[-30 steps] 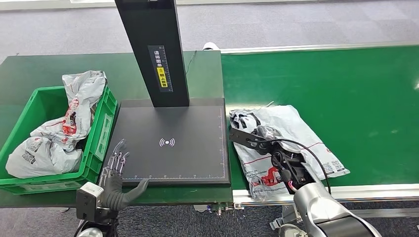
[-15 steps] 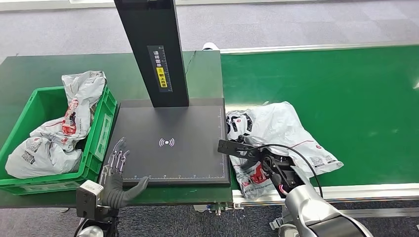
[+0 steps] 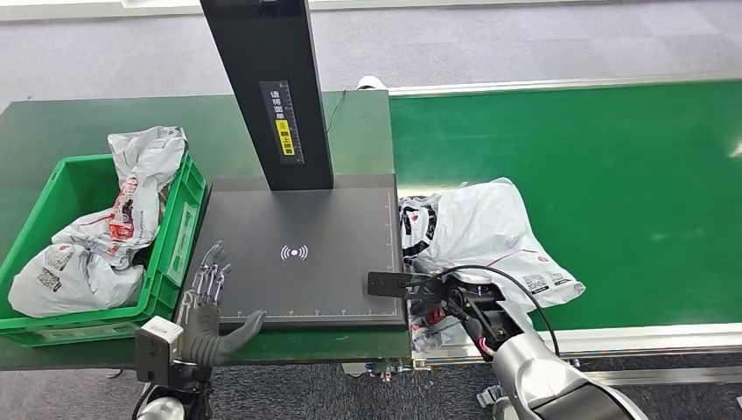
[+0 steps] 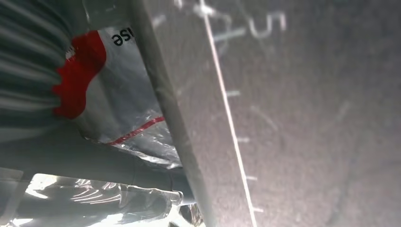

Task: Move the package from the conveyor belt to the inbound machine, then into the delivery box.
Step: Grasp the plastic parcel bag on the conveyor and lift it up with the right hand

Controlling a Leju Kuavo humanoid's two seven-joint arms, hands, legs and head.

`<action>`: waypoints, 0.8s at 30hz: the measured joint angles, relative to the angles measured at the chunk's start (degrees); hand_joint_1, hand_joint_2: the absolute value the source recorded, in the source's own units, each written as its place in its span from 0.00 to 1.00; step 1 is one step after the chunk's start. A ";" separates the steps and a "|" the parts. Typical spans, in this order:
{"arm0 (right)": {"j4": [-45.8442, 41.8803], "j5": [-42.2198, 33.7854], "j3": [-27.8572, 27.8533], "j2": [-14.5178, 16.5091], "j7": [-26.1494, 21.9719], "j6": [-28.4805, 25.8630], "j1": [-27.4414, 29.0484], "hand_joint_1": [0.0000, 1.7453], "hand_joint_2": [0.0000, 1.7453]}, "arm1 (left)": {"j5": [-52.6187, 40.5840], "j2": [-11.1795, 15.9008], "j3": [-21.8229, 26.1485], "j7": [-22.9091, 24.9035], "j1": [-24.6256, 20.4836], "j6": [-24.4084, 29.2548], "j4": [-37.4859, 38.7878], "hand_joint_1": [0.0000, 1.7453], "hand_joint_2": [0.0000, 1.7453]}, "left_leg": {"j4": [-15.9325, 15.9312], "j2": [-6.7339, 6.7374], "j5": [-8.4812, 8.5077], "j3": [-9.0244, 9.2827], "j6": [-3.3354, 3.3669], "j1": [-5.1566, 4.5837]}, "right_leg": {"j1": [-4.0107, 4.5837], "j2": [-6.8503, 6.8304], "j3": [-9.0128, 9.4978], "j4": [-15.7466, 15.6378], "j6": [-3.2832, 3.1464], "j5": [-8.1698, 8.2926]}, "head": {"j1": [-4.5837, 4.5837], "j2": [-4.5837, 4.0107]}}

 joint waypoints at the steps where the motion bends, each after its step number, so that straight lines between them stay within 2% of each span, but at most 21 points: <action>1: 0.04 -0.08 0.39 -0.04 -0.08 0.03 -0.10 1.00 1.00 | 0.04 0.01 -0.15 0.02 -0.05 0.01 0.08 0.00 1.00 | 0.00 0.06 -0.01 0.03 0.00 0.00 | 0.00 0.05 0.00 0.00 0.00 0.00 | 0.00 0.00; 18: 0.20 -2.07 2.45 -0.75 -1.09 -0.32 -0.63 1.00 1.00 | 0.09 0.03 -0.43 0.09 -0.05 0.05 0.17 0.00 1.00 | 0.00 0.10 -0.06 0.04 -0.03 0.00 | 0.00 0.10 0.00 0.00 0.00 -0.01 | 0.00 0.00; 21: 0.11 -4.21 2.44 -1.19 -1.95 -2.88 -0.44 1.00 1.00 | 0.23 0.12 -0.41 0.07 0.41 0.12 0.04 0.00 1.00 | 0.00 0.09 -0.06 -0.01 -0.03 0.00 | 0.00 0.10 -0.01 0.00 0.00 0.00 | 0.01 0.00; 24: -1.31 -8.16 2.08 -2.05 -3.34 -8.96 0.36 1.00 1.00 | 0.74 0.36 -0.23 -0.15 2.24 0.17 -1.10 0.00 1.00 | 0.00 0.10 -0.06 -0.10 -0.03 0.00 | 0.00 0.10 -0.09 0.01 0.00 0.00 | 0.01 0.00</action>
